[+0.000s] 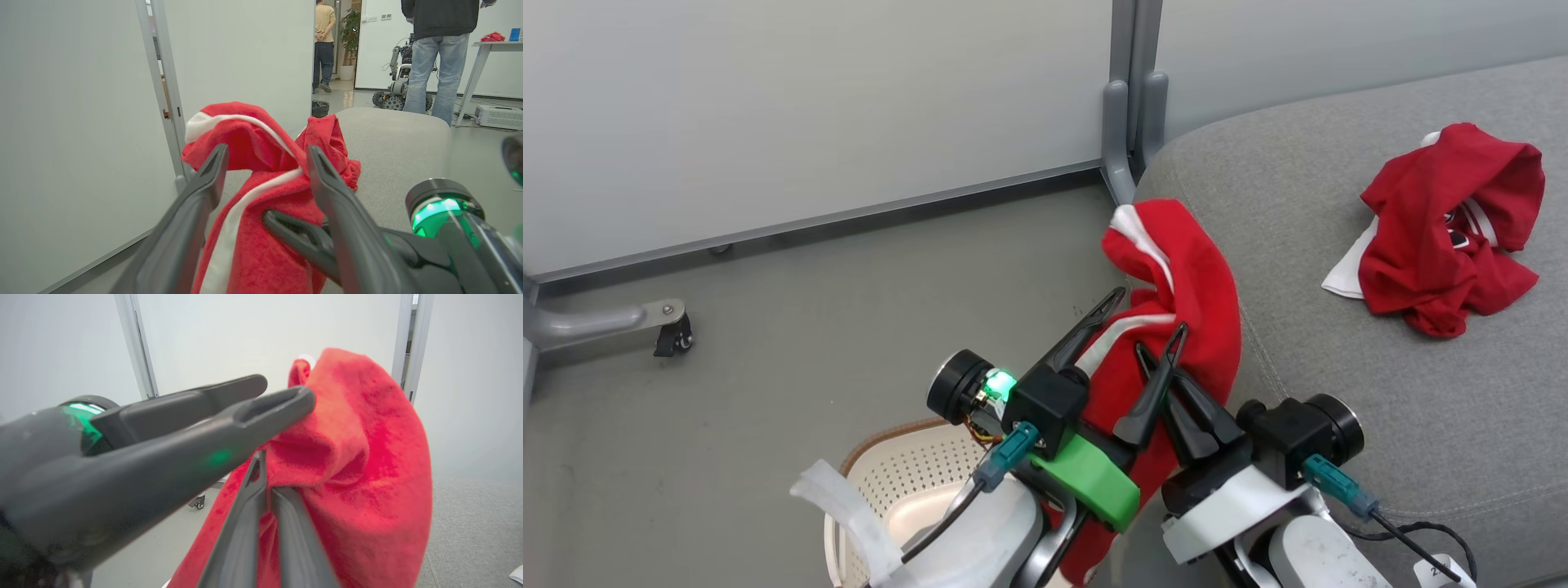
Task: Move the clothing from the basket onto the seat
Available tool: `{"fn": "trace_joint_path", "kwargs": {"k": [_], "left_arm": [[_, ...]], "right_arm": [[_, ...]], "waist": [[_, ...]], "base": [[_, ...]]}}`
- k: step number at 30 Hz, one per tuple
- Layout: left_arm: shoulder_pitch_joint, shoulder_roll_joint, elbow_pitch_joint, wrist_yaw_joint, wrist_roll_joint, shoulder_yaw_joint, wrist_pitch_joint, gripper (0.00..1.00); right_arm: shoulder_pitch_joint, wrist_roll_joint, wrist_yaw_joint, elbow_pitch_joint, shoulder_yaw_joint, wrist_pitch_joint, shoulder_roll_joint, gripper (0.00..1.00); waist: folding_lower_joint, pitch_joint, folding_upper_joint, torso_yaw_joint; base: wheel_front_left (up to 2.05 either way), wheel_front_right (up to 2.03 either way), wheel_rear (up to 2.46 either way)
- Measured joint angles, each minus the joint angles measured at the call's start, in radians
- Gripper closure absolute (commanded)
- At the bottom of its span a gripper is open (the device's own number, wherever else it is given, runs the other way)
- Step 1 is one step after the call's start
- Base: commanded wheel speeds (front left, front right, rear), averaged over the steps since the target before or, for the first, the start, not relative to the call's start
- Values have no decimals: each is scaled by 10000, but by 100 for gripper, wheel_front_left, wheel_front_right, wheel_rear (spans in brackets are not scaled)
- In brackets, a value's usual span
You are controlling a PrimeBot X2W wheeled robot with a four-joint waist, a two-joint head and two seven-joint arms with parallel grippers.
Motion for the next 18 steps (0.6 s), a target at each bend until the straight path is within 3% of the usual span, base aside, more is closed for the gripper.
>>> {"fn": "trace_joint_path", "kwargs": {"k": [18], "left_arm": [[21,0,67,0,36,201,-2,0]], "right_arm": [[54,38,0,-27,-171,0,-2,100]], "waist": [[0,-88,0,-1]], "base": [[0,0,0]]}}
